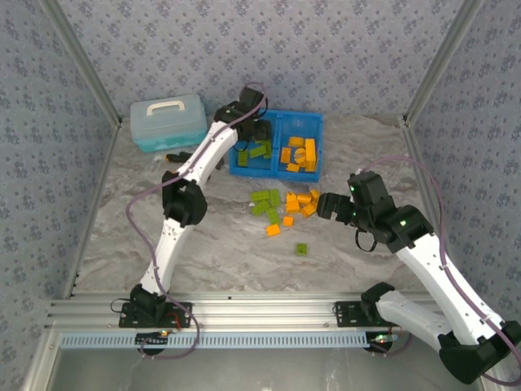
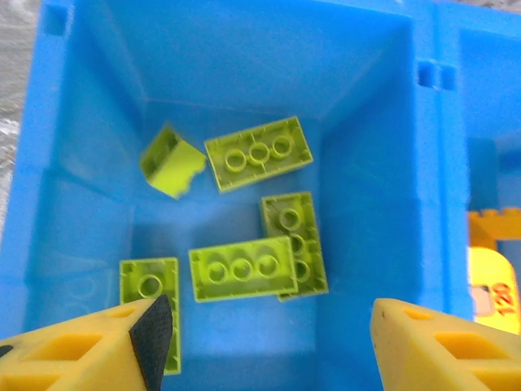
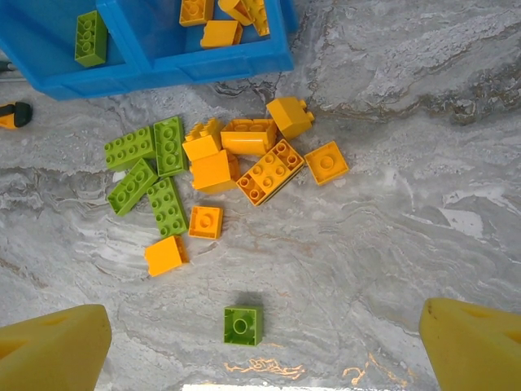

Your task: Sort the legos into containers by color

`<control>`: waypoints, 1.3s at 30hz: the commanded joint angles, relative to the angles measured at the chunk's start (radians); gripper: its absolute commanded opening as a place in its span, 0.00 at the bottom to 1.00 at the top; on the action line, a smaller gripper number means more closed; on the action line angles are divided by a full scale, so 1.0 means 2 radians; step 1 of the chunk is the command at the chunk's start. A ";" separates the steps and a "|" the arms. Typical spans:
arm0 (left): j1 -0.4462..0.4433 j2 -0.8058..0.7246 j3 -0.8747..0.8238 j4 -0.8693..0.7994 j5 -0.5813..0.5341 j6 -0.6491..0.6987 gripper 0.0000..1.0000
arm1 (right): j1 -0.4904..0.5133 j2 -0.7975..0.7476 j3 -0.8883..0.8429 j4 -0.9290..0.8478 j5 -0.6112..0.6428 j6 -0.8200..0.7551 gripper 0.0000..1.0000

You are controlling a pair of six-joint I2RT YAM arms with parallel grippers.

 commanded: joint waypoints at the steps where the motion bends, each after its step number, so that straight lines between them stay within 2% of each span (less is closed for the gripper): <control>1: -0.016 -0.085 0.000 -0.034 0.029 -0.005 0.68 | -0.002 0.010 0.002 0.002 -0.004 -0.005 1.00; 5: -0.040 -0.208 -0.142 0.002 0.009 0.008 0.70 | 0.018 0.032 -0.017 0.048 -0.049 -0.022 1.00; 11: -0.047 -0.408 -0.394 0.079 0.013 0.028 0.77 | 0.107 0.138 -0.016 0.085 -0.029 -0.013 1.00; 17: -0.045 -0.549 -0.569 0.041 -0.006 0.055 0.86 | 0.182 0.277 0.020 0.108 0.007 -0.013 1.00; 21: -0.044 -0.617 -0.659 0.022 -0.009 0.035 0.89 | 0.201 0.361 0.059 0.110 0.040 -0.018 1.00; 24: -0.042 -0.667 -0.714 0.035 -0.004 0.013 0.99 | 0.199 0.408 0.074 0.122 0.041 -0.026 0.99; 29: -0.037 -0.710 -0.755 0.051 -0.003 0.005 0.99 | 0.201 0.462 0.100 0.135 0.029 -0.022 0.90; 39: -0.032 -0.695 -0.752 0.053 0.000 0.011 0.99 | 0.205 0.507 0.112 0.137 0.035 0.002 0.59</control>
